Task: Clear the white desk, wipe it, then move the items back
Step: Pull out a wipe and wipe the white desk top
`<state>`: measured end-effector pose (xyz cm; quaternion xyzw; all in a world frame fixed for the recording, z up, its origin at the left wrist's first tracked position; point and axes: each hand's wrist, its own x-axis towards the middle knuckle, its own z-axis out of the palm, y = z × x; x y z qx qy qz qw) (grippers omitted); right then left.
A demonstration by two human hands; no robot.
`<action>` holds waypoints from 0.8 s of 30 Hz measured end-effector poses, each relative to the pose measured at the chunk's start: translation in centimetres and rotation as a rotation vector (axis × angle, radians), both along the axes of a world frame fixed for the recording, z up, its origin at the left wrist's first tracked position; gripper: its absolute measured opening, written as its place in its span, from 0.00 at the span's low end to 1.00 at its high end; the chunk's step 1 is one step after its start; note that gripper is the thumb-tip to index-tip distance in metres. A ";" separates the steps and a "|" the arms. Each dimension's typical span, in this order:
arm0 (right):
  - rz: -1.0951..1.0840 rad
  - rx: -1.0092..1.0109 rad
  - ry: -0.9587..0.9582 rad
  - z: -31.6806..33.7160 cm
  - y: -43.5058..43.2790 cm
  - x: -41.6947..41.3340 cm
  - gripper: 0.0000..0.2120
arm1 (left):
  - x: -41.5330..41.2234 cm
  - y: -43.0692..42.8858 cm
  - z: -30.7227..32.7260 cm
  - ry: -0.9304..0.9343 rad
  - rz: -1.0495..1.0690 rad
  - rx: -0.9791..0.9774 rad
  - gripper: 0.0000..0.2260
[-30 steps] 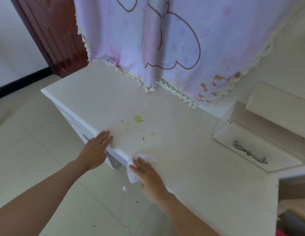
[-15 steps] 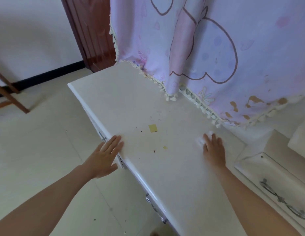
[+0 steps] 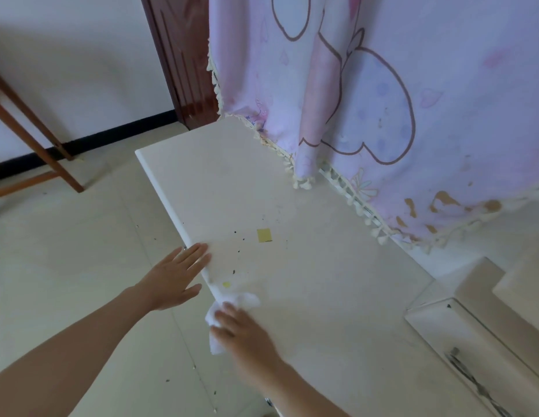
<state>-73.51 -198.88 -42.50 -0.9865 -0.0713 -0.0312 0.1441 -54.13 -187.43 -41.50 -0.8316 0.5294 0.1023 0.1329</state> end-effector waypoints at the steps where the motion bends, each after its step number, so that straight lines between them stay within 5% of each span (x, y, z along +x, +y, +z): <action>1: 0.046 0.005 -0.020 -0.2 0.4 -0.2 0.11 | 0.2 0.1 0.0 0.035 0.021 0.032 0.28; 4: -0.022 0.111 -0.125 0.0 -1.5 -0.7 0.11 | 0.8 0.0 -0.3 0.047 0.029 0.050 0.25; 8: -0.501 0.180 -0.168 -0.1 -11.2 -0.8 0.28 | 0.6 -0.4 0.0 0.070 0.054 0.029 0.24; 12: -0.873 0.136 0.040 -0.8 -21.2 -0.6 0.22 | 0.5 -0.4 -0.4 0.120 0.108 -0.020 0.24; 16: -0.841 0.079 0.072 -2.0 -22.2 3.3 0.24 | 0.6 -0.4 -0.2 0.203 0.154 -0.099 0.24; 24: -0.307 0.189 0.099 -2.8 -7.5 10.8 0.30 | 2.2 1.6 1.8 0.189 0.485 -0.486 0.26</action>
